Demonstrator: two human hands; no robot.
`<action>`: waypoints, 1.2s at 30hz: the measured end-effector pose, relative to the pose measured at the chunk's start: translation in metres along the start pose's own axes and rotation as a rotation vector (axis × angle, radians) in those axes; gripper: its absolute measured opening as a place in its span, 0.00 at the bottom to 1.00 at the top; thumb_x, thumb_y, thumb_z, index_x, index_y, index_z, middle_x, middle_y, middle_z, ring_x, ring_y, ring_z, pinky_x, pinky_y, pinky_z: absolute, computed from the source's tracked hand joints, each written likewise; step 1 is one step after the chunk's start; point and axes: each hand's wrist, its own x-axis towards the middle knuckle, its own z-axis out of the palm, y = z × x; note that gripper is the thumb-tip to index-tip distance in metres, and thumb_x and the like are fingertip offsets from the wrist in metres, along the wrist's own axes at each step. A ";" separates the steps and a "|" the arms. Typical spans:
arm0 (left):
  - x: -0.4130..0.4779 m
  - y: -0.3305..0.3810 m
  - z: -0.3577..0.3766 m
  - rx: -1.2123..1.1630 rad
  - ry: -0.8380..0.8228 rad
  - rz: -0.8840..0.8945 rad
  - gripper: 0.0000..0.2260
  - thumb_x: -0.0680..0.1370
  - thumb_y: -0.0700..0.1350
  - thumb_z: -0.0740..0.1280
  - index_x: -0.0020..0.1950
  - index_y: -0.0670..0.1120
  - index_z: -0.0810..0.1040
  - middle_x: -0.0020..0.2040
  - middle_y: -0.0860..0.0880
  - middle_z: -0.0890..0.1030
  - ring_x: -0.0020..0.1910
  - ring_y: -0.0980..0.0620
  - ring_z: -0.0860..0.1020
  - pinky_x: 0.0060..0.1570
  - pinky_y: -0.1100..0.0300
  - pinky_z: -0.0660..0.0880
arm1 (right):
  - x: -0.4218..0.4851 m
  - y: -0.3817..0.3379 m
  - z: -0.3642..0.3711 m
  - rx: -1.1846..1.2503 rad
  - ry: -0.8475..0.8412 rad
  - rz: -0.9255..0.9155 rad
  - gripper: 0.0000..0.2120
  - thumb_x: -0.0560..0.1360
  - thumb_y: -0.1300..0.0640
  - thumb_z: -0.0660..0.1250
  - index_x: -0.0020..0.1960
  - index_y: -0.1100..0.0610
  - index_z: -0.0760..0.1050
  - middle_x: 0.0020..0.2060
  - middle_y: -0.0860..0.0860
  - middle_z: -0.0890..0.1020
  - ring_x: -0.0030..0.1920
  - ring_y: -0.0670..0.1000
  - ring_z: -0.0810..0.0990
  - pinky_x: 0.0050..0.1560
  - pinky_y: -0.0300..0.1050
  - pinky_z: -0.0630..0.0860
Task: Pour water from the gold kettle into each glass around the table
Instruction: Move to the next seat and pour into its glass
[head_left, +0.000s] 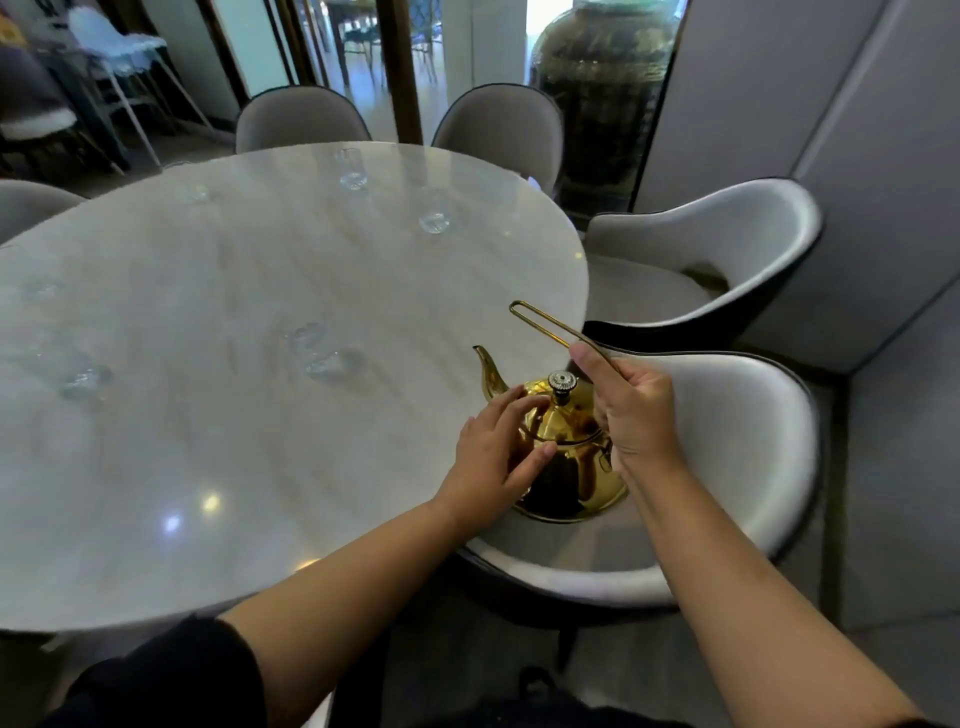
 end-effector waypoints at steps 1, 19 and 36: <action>-0.001 0.006 0.006 -0.002 -0.015 0.018 0.21 0.77 0.58 0.60 0.70 0.59 0.63 0.74 0.53 0.61 0.72 0.52 0.61 0.71 0.47 0.61 | -0.004 -0.004 -0.009 -0.002 0.010 -0.004 0.17 0.72 0.53 0.72 0.28 0.57 0.72 0.16 0.44 0.68 0.18 0.41 0.63 0.23 0.33 0.63; 0.116 0.127 0.167 -0.126 0.101 0.123 0.19 0.77 0.61 0.57 0.68 0.62 0.63 0.72 0.56 0.63 0.72 0.54 0.61 0.69 0.42 0.63 | 0.076 -0.067 -0.203 -0.027 0.092 -0.046 0.26 0.74 0.55 0.71 0.19 0.51 0.65 0.16 0.43 0.63 0.18 0.42 0.58 0.22 0.34 0.59; 0.272 0.176 0.279 -0.145 0.175 0.100 0.19 0.78 0.59 0.58 0.68 0.59 0.65 0.71 0.55 0.64 0.71 0.54 0.62 0.67 0.43 0.65 | 0.229 -0.077 -0.329 -0.030 0.078 -0.014 0.26 0.73 0.53 0.71 0.20 0.51 0.65 0.17 0.44 0.64 0.19 0.44 0.59 0.22 0.35 0.60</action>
